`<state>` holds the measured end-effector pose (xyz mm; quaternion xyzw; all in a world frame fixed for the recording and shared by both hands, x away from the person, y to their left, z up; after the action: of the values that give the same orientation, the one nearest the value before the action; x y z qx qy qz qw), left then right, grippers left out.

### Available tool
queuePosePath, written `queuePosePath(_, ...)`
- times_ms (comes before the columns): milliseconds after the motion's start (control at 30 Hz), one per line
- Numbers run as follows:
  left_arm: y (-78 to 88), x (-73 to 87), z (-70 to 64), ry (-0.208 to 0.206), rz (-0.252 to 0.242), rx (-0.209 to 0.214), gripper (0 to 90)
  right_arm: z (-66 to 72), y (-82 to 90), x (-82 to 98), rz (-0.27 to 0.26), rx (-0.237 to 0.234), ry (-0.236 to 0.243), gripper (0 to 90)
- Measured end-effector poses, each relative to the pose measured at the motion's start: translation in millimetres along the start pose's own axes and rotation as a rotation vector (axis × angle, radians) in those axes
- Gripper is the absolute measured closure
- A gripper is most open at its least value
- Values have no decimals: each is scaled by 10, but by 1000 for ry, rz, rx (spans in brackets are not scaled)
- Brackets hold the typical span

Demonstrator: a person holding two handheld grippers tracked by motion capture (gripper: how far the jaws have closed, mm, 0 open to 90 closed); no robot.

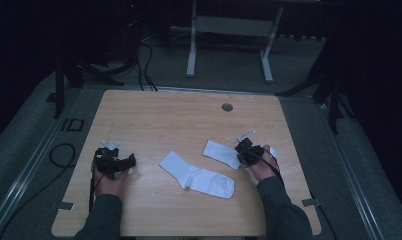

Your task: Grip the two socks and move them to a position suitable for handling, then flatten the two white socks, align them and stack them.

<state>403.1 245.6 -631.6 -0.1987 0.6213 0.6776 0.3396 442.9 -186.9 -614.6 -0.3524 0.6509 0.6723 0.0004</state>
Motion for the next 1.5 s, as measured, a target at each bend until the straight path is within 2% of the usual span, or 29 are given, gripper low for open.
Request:
queuePosePath(67, 0, 0, -1, 0, 0, 0, 145, -5, 14, 31, -12, -23, -27, 854)
queuePosePath(533, 0, 0, -3, 0, 0, 1, 145, 46, 134, 252, -33, -52, -27, 841)
queuePosePath(833, 1, 0, -7, -3, -1, 3, 145, -8, 185, 352, -29, -64, -46, 821)
queuePosePath(900, 1, 0, -7, -3, -1, 3, 145, -7, 201, 344, -35, -58, -40, 820)
queuePosePath(967, 1, 0, -7, -3, -1, 3, 145, 16, 247, 300, -67, -71, -31, 817)
queuePosePath(1067, 1, 0, -7, -3, -2, 3, 145, 100, 335, 198, -114, -106, 16, 794)
queuePosePath(1233, 1, 0, -7, -3, -1, 3, 145, 245, 345, 43, -124, -124, 77, 719)
queuePosePath(1500, 2, 1, -6, -4, 0, 4, 145, 351, 166, -31, -83, -201, 47, 572)
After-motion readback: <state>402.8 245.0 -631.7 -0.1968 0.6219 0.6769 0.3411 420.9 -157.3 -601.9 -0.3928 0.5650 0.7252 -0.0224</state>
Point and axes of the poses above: each handheld gripper's, and its own axes: y roughly backward along the jaws, x roughly out of its underside, z roughly to its left, the point moved 9 cm from there along -y, roughly forward along the jaws, and after that the axes turned 12 degrees about -y, right-handed, at the moved point
